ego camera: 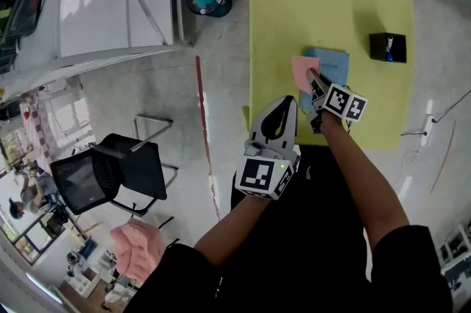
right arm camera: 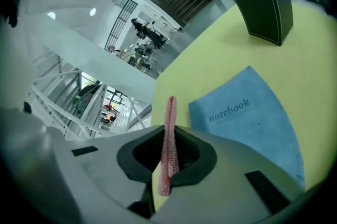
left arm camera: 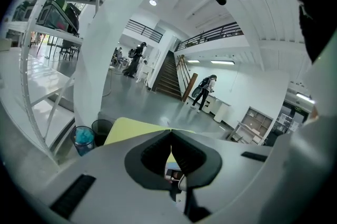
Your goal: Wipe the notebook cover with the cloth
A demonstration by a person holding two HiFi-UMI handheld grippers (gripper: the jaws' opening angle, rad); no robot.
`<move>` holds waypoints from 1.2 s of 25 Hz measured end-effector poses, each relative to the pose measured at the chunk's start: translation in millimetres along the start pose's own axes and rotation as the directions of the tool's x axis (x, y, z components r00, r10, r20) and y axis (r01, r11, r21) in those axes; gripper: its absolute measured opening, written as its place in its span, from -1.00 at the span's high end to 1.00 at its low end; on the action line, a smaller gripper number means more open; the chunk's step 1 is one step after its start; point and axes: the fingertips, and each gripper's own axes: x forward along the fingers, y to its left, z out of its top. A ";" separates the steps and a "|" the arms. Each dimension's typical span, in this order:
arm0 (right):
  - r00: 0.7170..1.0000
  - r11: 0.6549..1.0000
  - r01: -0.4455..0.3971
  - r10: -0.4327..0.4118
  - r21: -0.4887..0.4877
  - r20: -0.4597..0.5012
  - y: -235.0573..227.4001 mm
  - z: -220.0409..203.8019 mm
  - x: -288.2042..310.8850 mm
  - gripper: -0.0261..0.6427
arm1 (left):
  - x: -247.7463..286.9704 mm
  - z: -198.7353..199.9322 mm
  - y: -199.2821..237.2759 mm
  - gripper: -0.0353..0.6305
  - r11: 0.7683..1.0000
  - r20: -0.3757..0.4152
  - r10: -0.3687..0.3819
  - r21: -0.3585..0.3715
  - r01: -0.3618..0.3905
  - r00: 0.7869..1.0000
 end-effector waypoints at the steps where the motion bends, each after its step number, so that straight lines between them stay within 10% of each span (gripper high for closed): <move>1: 1.000 1.000 0.015 -0.015 0.007 -0.017 -6.2 -4.8 3.6 0.81 | -0.8 -1.5 2.4 0.85 1.000 -0.002 0.003 -0.002 -0.003 1.000; 7: 0.993 0.992 0.096 -0.089 0.084 -0.081 -37.1 -25.1 20.9 0.81 | -6.3 -9.1 16.1 0.85 0.999 0.004 0.000 -0.048 0.001 1.000; 30: 0.973 0.979 0.177 -0.190 -0.105 -0.131 -51.4 -40.2 27.7 0.81 | -2.8 -16.3 22.7 0.85 0.997 -0.032 -0.009 0.075 0.011 0.999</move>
